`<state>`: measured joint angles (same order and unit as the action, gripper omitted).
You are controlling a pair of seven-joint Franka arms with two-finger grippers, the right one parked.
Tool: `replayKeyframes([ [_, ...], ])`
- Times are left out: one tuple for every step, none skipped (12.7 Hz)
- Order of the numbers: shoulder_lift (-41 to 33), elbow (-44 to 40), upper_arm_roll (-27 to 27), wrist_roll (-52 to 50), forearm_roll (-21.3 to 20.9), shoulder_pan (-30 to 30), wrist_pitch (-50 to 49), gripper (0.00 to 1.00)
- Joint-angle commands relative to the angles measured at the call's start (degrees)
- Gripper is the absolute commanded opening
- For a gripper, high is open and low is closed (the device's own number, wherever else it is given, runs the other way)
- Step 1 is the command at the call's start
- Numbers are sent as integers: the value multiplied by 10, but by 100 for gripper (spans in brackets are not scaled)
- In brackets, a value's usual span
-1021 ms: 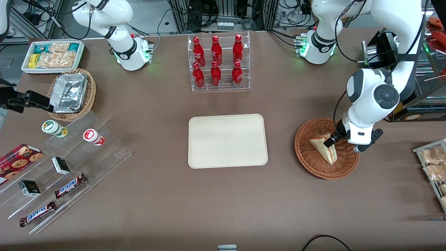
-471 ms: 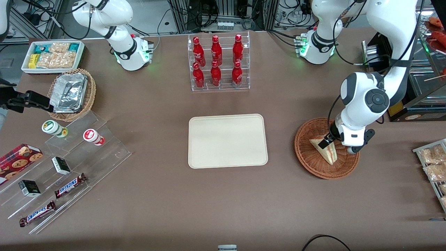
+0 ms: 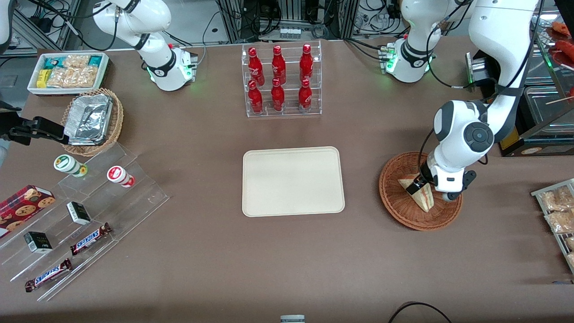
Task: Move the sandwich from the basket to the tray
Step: 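Lower the open left gripper and close it on the wrapped sandwich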
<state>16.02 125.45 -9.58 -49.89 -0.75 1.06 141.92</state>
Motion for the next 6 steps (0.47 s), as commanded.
replayKeyframes([
  [2,1,0,-12,-10,-1,9,55],
  [3,2,0,-7,-10,-1,9,7],
  [3,3,0,-6,-11,-1,8,0],
  [3,3,0,-5,-11,-2,7,0],
  [3,3,0,-1,-14,-2,6,0],
  [3,3,0,4,-26,-2,3,0],
])
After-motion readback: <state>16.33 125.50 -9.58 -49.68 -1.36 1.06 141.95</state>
